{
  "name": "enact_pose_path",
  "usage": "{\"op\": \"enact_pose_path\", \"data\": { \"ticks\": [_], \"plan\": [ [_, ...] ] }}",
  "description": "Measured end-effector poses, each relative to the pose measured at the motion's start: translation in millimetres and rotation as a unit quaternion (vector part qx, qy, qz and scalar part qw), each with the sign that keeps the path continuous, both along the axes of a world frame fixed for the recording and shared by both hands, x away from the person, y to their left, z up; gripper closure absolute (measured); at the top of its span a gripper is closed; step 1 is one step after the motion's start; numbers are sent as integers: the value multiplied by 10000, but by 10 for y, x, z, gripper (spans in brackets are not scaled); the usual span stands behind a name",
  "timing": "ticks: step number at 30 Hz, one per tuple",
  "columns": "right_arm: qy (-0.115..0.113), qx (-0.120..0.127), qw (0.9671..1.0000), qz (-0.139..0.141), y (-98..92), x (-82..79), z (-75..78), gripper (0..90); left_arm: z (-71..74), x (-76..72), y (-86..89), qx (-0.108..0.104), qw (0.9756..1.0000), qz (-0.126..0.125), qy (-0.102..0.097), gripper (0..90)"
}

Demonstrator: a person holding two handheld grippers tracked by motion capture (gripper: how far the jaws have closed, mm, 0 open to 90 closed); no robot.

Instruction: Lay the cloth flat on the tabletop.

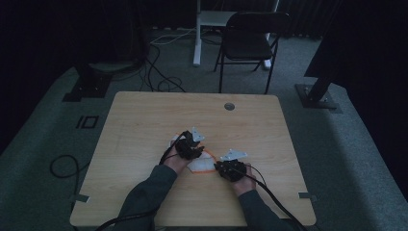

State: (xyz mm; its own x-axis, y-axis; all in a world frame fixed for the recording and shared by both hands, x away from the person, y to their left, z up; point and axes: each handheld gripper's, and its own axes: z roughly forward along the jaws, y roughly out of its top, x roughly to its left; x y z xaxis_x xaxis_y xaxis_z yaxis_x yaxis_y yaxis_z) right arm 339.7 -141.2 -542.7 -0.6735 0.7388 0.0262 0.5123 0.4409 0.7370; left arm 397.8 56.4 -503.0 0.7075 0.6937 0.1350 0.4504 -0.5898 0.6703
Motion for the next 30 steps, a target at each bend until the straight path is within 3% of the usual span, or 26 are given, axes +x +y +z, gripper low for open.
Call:
{"op": "enact_pose_path", "data": {
  "ticks": [7,14,20,25,30],
  "plan": [
    [-3,-7,10000,9,-3,0,0,804,89,-48,101,-71,9999,88,-65,897],
    [2,-1,10000,9,-3,0,0,803,127,-65,166,-155,9997,136,-90,900],
    [-6,-5,10000,9,-4,0,0,797,130,-62,51,-304,9995,-22,-52,783],
    [-3,-6,10000,18,-4,-1,0,795,79,-18,-21,-302,9995,98,37,662],
    [-1,-5,10000,16,-6,-1,0,790,-30,-4,-20,-15,9996,249,96,639]
  ]
}}
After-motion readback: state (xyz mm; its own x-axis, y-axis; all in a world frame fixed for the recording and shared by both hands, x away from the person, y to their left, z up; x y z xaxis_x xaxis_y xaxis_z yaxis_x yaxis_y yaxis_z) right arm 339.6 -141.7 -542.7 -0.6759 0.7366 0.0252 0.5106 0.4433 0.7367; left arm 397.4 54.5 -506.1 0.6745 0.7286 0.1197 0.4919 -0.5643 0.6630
